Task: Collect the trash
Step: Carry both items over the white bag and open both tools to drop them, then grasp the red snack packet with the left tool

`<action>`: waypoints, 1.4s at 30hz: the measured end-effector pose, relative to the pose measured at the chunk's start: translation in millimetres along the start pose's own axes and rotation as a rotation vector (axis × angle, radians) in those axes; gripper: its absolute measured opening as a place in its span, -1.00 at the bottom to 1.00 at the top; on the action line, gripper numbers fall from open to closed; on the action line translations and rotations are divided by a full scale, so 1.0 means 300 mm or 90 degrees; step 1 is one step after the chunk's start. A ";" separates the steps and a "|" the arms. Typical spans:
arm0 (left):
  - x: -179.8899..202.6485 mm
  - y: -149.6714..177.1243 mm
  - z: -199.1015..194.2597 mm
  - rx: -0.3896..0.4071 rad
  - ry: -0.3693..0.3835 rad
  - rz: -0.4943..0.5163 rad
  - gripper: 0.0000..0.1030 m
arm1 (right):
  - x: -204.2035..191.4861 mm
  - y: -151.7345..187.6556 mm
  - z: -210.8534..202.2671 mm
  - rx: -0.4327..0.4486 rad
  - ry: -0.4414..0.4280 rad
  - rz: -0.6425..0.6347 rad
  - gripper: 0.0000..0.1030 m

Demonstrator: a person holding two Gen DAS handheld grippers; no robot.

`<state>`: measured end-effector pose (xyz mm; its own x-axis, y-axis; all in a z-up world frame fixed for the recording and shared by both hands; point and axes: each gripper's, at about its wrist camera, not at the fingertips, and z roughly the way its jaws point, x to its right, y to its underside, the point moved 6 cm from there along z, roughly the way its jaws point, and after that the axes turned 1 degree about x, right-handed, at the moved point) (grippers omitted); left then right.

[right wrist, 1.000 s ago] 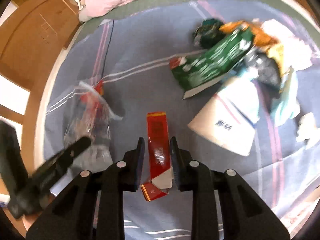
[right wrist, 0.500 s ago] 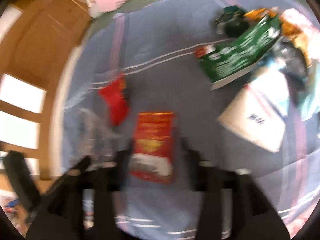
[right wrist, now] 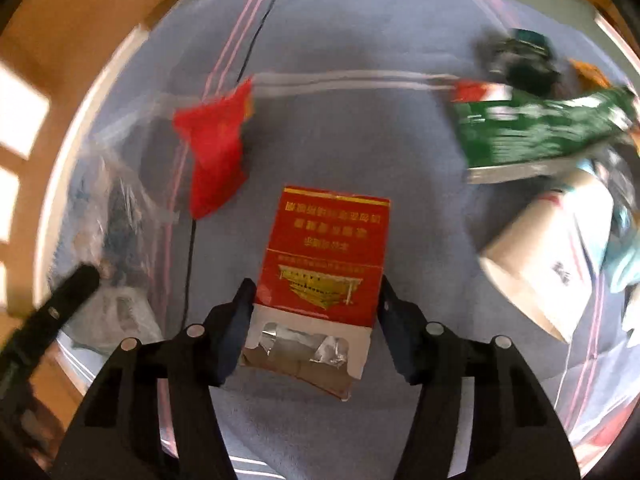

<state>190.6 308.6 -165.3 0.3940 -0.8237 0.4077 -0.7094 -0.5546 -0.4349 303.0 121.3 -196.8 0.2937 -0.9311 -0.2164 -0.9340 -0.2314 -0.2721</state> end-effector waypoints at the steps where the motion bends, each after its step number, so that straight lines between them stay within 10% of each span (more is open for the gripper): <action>1: 0.019 -0.003 -0.003 0.006 0.009 0.012 -0.53 | 0.026 -0.004 -0.036 0.018 -0.011 0.027 0.16; 4: 0.089 -0.004 -0.015 0.018 0.051 0.040 -0.54 | 0.131 0.030 -0.257 0.138 -0.099 0.087 0.16; 8: 0.201 0.021 -0.037 0.039 0.083 0.115 -0.56 | 0.346 0.218 -0.534 0.263 -0.051 0.046 0.16; 17: 0.704 0.236 -0.295 0.068 0.220 0.252 -0.56 | 0.963 0.817 -0.783 0.229 0.099 0.200 0.16; 21: 0.993 0.559 -0.323 -0.054 0.355 0.358 -0.56 | 1.068 0.983 -0.800 0.170 0.116 0.248 0.17; 26: 1.115 0.895 -0.203 -0.224 0.384 0.410 -0.56 | 1.121 1.111 -0.741 0.094 0.092 0.299 0.26; 31: 1.156 1.170 -0.140 -0.342 0.361 0.533 -0.38 | 1.235 1.100 -0.907 0.231 0.095 0.409 0.55; 33: 1.163 1.209 -0.138 -0.350 0.352 0.554 0.18 | 1.239 1.076 -0.941 0.262 0.084 0.409 0.59; 37: 1.154 1.114 -0.168 -0.307 0.357 0.505 0.55 | 1.209 1.036 -0.932 0.277 0.055 0.397 0.62; 42: 1.040 0.638 -0.232 -0.134 0.354 0.373 0.71 | 1.157 0.965 -0.870 0.257 0.032 0.363 0.62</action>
<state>137.1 -46.4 -65.3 -0.3790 -0.7632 0.5234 -0.8263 0.0245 -0.5626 81.4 -342.4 -106.0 -0.2384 -0.8905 -0.3876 -0.7881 0.4106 -0.4586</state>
